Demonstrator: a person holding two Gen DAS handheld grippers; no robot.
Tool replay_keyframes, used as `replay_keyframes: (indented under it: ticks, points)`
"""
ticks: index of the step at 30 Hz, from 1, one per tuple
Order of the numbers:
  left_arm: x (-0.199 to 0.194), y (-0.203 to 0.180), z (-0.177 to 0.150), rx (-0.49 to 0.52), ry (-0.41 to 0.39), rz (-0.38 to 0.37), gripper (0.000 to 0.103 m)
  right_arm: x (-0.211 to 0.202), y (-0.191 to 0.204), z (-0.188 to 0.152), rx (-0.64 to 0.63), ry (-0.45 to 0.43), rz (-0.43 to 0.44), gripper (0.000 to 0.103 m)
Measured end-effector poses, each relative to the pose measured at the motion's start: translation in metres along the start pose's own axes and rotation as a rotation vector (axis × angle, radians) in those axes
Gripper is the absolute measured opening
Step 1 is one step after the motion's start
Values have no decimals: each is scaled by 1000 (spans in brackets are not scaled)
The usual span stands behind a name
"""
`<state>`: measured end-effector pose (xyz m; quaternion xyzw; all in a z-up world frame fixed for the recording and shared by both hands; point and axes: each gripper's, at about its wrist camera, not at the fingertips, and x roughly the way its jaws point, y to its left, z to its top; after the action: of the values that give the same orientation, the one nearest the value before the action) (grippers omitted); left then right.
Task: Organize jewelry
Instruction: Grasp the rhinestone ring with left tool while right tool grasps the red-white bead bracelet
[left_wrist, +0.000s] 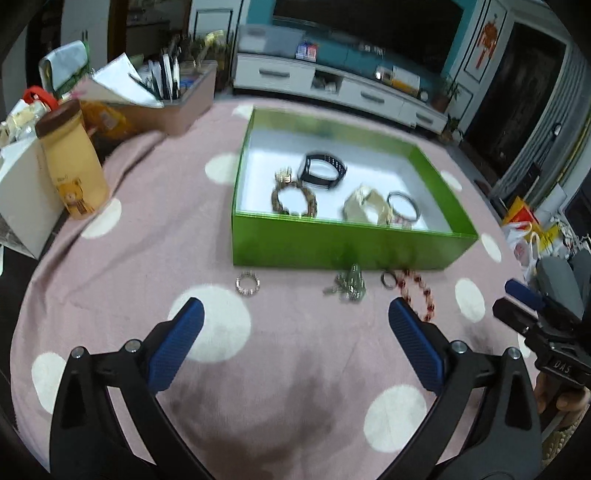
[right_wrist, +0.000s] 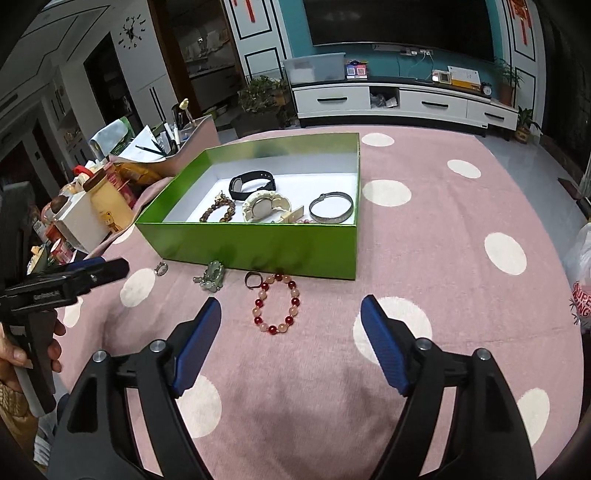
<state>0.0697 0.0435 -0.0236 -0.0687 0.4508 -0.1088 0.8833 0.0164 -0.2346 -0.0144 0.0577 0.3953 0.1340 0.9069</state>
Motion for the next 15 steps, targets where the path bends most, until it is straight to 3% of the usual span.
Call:
replay_keyframes:
  ticks: [4, 10, 15]
  points:
    - [4, 9, -6, -30, 26, 10, 101, -2, 6, -4, -26, -5, 3, 78]
    - [12, 16, -25, -31, -7, 112, 101, 15, 14, -19, -57, 37, 16, 78]
    - [21, 20, -32, -33, 9, 106, 101, 30, 22, -26, -95, 61, 7, 78]
